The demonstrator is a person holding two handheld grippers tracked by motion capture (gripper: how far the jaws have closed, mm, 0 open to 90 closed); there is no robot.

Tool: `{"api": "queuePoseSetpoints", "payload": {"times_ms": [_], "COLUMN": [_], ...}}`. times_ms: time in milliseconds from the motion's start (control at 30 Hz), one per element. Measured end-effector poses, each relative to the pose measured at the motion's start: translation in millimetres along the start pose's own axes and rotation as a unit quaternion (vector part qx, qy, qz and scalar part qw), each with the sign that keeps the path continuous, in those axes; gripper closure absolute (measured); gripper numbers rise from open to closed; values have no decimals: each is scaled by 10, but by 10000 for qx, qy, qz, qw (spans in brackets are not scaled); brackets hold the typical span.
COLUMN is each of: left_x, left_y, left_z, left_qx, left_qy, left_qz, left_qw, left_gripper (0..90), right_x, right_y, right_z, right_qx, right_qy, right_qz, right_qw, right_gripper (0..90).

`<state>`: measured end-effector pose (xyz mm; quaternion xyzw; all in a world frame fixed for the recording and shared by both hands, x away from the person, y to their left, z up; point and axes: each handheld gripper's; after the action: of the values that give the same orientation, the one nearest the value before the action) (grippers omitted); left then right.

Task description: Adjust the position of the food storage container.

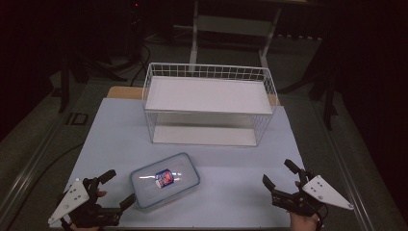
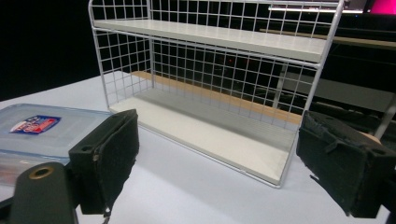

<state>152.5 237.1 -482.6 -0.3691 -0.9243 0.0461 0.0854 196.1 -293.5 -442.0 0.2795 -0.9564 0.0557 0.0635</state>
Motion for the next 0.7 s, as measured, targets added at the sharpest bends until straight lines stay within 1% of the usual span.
{"api": "queuePoseSetpoints", "payload": {"times_ms": [33, 100, 133, 167, 200, 233, 267, 333, 400, 433, 467, 500, 533, 567, 600, 633, 667, 700], "left_x": [2, 19, 30, 46, 59, 71, 82, 110, 137, 145, 159, 175, 188, 199, 208, 212, 205, 199], "left_y": [8, 42, 59, 83, 109, 131, 151, 204, 268, 305, 340, 369, 398, 435, 466, 498, 527, 547], "left_z": [-19, -80, -101, -128, -152, -168, -181, -195, -208, -210, -205, -195, -180, -161, -137, -109, -75, -38], "left_qx": [9, -17, -15, 35, 51, 24, -35, -114, -97, -53, -65, -83, -81, -56, -25, 23, 41, -22], "left_qy": [15, 70, 72, 92, 161, 242, 369, 622, 894, 1033, 1140, 1224, 1273, 1360, 1424, 1527, 1701, 1871], "left_qz": [58, 18, 30, 34, 74, 80, 57, 151, 255, 239, 260, 241, 164, 162, 100, 93, 79, -29], "left_qw": [10000, 10000, 10000, 9999, 9998, 9997, 9993, 9979, 9956, 9944, 9931, 9922, 9917, 9906, 9898, 9882, 9854, 9823], "left_gripper": [9, 9, 9, 9, 9, 9, 9, 10, 10, 10, 15, 33, 54, 72, 106, 167, 182, 229], "right_x": [2, 2, 0, 0, 1, 4, 7, 8, 5, 4, 4, 5, 6, 9, 9, 7, 4, -1], "right_y": [7, 17, 18, 19, 24, 31, 37, 38, 31, 28, 27, 28, 30, 34, 35, 34, 31, 28], "right_z": [-5, -13, -15, -17, -19, -22, -25, -33, -34, -32, -31, -32, -33, -36, -38, -38, -36, -32], "right_qx": [20, -9, -40, -56, -58, -36, -37, -53, -95, -105, -112, -116, -113, -128, -134, -155, -178, -199], "right_qy": [-2, -19, -29, -29, -29, -32, -48, -67, -62, -56, -53, -49, -56, -66, -75, -73, -65, -63], "right_qz": [12, -4, -14, -23, -23, -11, -16, -30, -35, -36, -31, -35, -35, -33, -43, -54, -60, -66], "right_qw": [10000, 10000, 10000, 10000, 10000, 10000, 10000, 10000, 9999, 9999, 9999, 9999, 9999, 9999, 9999, 9998, 9998, 9998], "right_gripper": [129, 129, 128, 128, 128, 128, 128, 128, 128, 127, 128, 127, 127, 128, 128, 127, 128, 128]}}
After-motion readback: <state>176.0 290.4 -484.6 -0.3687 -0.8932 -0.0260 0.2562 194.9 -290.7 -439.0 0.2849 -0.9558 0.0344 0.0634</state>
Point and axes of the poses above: each handheld gripper's, and its own axes: x roughly backward along the jaws, z roughly out of its underside, y roughly to its left, and after that the axes turned 2 degrees about z, right-handed
